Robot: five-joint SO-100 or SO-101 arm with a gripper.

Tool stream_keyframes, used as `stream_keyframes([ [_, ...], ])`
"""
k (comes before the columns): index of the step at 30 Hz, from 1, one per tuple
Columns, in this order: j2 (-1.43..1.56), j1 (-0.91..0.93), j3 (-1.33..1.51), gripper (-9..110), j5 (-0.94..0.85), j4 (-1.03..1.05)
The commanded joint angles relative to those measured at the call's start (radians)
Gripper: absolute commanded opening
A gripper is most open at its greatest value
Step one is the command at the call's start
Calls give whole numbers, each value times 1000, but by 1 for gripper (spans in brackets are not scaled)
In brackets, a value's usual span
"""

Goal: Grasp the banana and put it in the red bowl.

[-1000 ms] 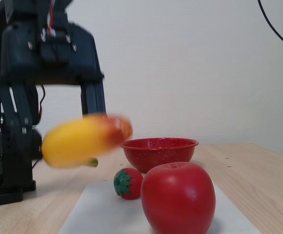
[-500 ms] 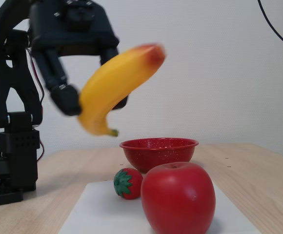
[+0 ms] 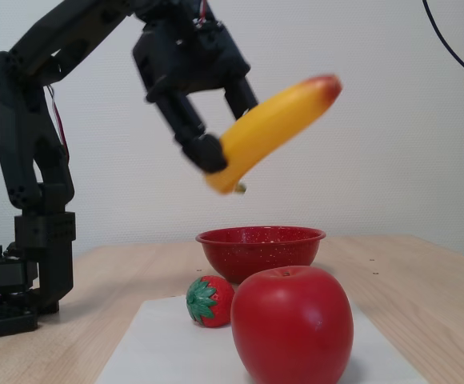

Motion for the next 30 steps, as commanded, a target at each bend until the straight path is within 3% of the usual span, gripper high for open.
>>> stream_keyframes([
  [1,101,66,-175,0,-72,26],
  [19,2,660,-310,0,-566,17],
  [30,-18,769,-25,0,-713,-302],
])
